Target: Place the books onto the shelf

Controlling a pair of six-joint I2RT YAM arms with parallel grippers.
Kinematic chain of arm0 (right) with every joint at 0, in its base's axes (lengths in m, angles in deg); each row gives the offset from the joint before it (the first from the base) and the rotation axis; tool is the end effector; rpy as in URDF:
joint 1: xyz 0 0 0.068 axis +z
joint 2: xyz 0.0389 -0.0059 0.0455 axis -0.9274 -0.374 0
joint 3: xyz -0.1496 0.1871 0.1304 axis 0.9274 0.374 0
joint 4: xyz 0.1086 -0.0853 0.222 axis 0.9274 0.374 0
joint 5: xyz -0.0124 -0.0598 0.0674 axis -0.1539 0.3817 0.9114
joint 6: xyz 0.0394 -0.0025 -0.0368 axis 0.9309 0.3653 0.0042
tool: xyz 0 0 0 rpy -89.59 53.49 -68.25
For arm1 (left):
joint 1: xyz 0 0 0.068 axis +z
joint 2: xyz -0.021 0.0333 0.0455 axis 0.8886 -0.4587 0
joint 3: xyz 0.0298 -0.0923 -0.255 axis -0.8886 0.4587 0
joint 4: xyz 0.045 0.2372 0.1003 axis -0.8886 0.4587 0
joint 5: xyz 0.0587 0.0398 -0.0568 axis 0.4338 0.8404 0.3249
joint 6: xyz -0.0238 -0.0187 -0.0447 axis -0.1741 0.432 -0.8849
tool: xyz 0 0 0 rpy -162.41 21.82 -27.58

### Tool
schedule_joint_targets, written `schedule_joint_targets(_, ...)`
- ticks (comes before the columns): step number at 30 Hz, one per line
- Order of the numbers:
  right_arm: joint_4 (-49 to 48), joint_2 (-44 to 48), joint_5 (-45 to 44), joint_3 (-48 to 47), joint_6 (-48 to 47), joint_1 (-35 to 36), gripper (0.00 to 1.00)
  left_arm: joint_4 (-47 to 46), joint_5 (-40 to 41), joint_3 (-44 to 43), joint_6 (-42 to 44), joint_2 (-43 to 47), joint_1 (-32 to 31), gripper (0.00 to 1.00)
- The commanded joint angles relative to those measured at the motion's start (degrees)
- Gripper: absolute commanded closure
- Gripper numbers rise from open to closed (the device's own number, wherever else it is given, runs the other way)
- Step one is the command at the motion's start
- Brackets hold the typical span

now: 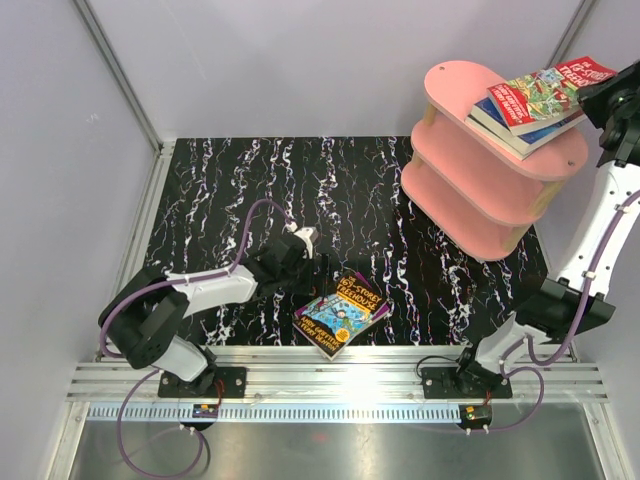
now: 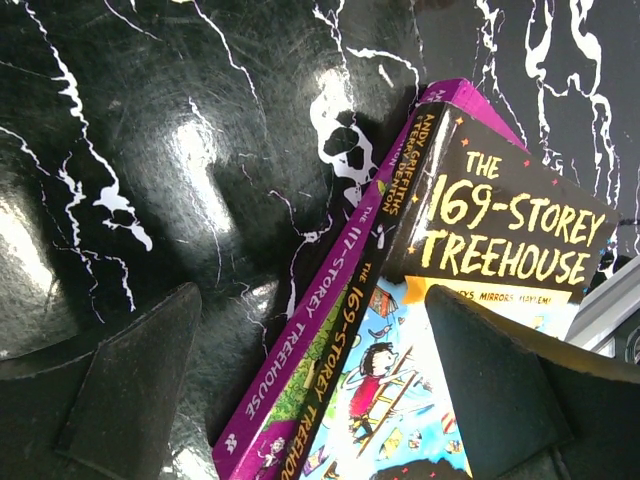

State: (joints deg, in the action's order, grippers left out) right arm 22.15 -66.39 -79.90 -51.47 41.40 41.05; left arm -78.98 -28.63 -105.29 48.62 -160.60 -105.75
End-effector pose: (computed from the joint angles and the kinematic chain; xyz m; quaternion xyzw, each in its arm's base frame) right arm 0.2940 -0.1431 0.5355 0.3210 0.7113 0.0767 0.6206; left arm 0.2070 -0.2001 0.1631 0.0969 0.9246 -0.2769 0.2429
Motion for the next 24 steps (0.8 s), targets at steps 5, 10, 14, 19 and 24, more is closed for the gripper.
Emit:
schedule_joint_targets(5,-3.9,-5.1,17.9,-10.7,5.4,-2.9,1.0,-5.4,-3.4,0.4,0.9,-2.1,0.8,0.01)
schedule_joint_targets(10,-4.9,-7.9,28.0,-8.5,7.6,-10.5,1.0,-5.4,-3.2,0.5,1.1,-2.5,0.9,0.01)
schedule_joint_targets(14,-13.5,-9.1,38.4,0.7,17.4,-16.1,1.0,-5.1,-3.2,0.9,1.6,-2.1,1.4,0.01)
schedule_joint_targets(19,-13.8,-9.3,39.0,2.4,17.1,-16.2,1.0,-5.1,-3.7,1.0,2.1,-2.5,2.2,0.01)
schedule_joint_targets(24,-13.9,-8.1,39.1,3.7,17.0,-14.2,1.0,-5.8,-4.7,0.0,2.1,-4.1,2.4,0.01)
